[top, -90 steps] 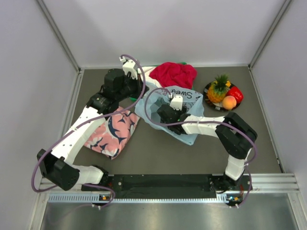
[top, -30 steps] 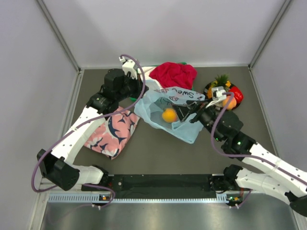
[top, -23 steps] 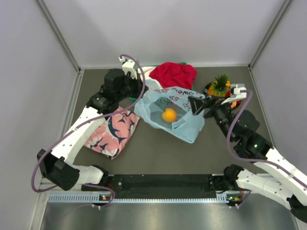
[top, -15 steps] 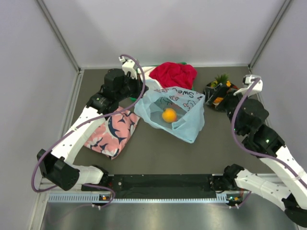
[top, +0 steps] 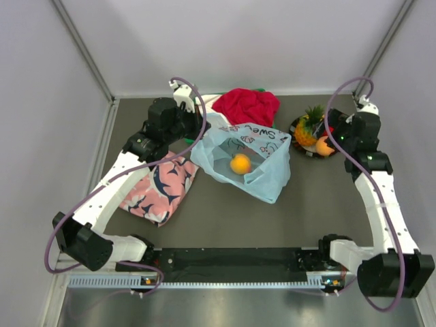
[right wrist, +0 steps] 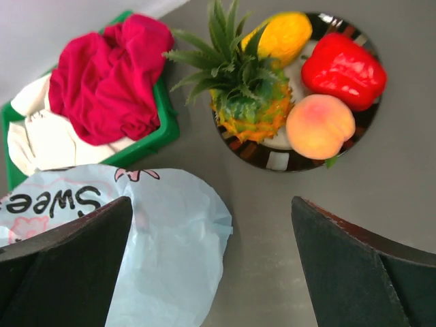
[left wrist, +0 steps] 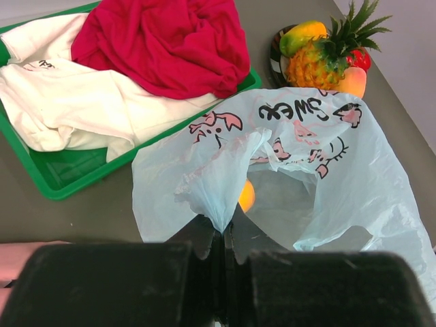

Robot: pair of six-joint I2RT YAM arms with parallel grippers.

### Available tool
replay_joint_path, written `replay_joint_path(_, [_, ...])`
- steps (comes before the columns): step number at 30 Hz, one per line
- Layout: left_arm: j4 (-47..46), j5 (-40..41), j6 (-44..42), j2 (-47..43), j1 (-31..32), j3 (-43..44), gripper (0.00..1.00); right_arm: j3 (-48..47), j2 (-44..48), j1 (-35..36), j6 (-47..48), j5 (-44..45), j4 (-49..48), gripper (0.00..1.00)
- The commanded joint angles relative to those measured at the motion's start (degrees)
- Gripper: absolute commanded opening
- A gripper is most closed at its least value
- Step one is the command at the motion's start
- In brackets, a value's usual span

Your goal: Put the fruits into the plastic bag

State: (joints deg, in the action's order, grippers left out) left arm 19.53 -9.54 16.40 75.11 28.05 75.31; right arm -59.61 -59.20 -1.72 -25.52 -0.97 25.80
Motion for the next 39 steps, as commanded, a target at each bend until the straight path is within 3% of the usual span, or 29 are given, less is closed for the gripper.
replay_joint_path(1, [-2.48,0.40,-0.76,-1.37,-0.02,0.45,0.00,-1.47,-3.11,-0.57,2.13,-3.52,-3.91,0.99])
replay_joint_path(8, [-2.13,0.93,-1.20,-1.37,-0.02,0.54,0.00,-2.61,-10.49,-0.57,6.00,3.69,-7.60,0.99])
replay_joint_path(16, [-1.86,1.19,-1.64,-1.37,-0.02,0.81,0.00,-6.21,-18.40,-0.57,7.67,1.15,-12.26,0.98])
replay_joint_path(23, [-1.69,1.37,-1.73,-1.28,-0.10,0.89,0.00,-9.72,-23.15,-0.57,9.26,4.22,-16.66,0.98])
replay_joint_path(32, [-1.34,1.63,-1.99,-0.84,-0.02,0.98,0.00,-20.88,-33.69,0.83,12.42,4.66,-12.27,0.95])
replay_joint_path(39, [-1.25,1.19,-1.81,-0.05,-0.10,1.07,0.00,-20.37,-35.55,1.37,12.77,5.10,-13.32,0.95])
